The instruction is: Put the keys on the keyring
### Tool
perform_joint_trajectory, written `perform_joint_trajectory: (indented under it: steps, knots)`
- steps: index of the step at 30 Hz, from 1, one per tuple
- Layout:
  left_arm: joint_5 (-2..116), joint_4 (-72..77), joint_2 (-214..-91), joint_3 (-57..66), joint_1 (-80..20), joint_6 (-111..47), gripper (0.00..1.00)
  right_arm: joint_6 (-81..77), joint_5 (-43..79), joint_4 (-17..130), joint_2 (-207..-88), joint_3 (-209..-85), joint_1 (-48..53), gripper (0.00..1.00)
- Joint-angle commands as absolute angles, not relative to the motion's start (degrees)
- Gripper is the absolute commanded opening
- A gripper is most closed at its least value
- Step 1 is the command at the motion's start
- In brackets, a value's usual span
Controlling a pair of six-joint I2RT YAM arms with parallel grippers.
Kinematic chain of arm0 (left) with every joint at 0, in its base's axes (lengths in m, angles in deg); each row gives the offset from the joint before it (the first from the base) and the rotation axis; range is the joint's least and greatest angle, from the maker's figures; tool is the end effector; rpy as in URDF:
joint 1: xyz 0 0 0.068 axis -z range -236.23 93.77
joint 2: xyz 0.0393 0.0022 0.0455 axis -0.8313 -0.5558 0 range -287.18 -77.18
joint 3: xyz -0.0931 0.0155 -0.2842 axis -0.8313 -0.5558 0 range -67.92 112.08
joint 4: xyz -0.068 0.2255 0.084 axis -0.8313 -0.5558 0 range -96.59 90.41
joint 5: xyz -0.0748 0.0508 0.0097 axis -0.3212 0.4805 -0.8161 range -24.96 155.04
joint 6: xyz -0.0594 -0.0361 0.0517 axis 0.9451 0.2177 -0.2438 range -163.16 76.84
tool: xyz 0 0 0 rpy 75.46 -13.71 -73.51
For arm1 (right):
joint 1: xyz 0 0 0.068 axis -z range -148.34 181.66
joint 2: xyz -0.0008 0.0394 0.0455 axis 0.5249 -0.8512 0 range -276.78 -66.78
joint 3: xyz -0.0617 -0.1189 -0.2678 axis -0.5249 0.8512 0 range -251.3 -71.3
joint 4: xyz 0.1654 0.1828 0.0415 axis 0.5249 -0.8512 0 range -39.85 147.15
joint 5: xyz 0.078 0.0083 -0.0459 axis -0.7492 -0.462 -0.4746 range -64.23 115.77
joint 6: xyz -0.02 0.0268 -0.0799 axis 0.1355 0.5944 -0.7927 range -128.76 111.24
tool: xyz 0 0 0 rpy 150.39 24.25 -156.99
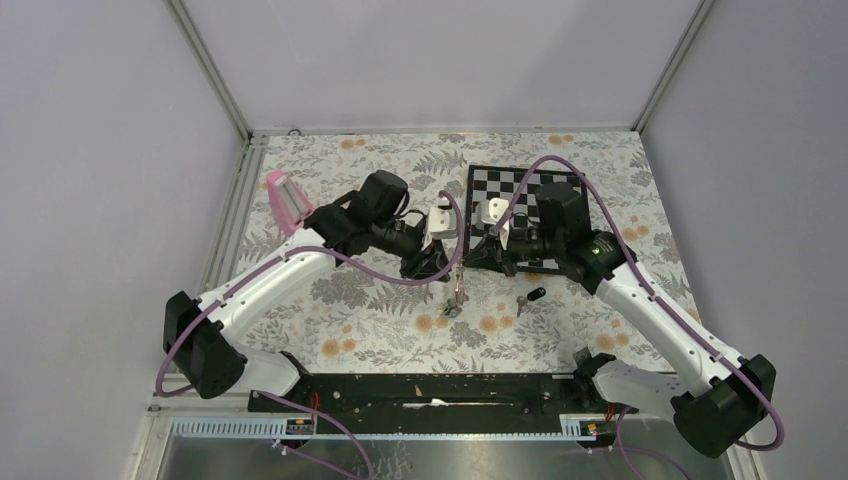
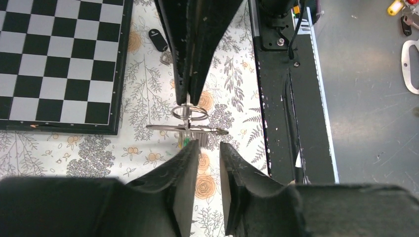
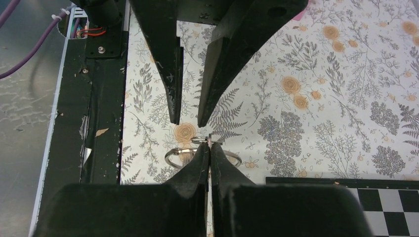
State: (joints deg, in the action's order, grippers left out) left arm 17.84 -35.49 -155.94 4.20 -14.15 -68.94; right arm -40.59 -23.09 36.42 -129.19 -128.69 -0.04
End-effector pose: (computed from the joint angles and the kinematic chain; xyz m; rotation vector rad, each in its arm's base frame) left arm 0.1807 -0.2390 0.3469 1.5876 1.5982 -1.0946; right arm 0.1689 0.1721 0.3572 -1.4437 1.3143 0.8515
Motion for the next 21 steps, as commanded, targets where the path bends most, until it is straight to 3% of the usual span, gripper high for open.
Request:
perform_joint_trajectory:
  steps: [1,12,21]
  knots:
    - [15.63,-33.11,-154.16,3.19,-13.87,-71.60,0.33,-40.18,-21.74,37.34,-127.81,-131.81,0.19,0.00]
    - [16.18,-22.08,-153.48,-3.94,-14.64,-65.70,0.58,-39.33,-19.40,37.08,-125.98,-132.38,0.19,0.00]
    - [17.51,-8.91,-155.27,-8.62,-14.90,-50.55,0.67,-36.14,-16.00,39.97,-126.12,-132.19,0.76,0.00]
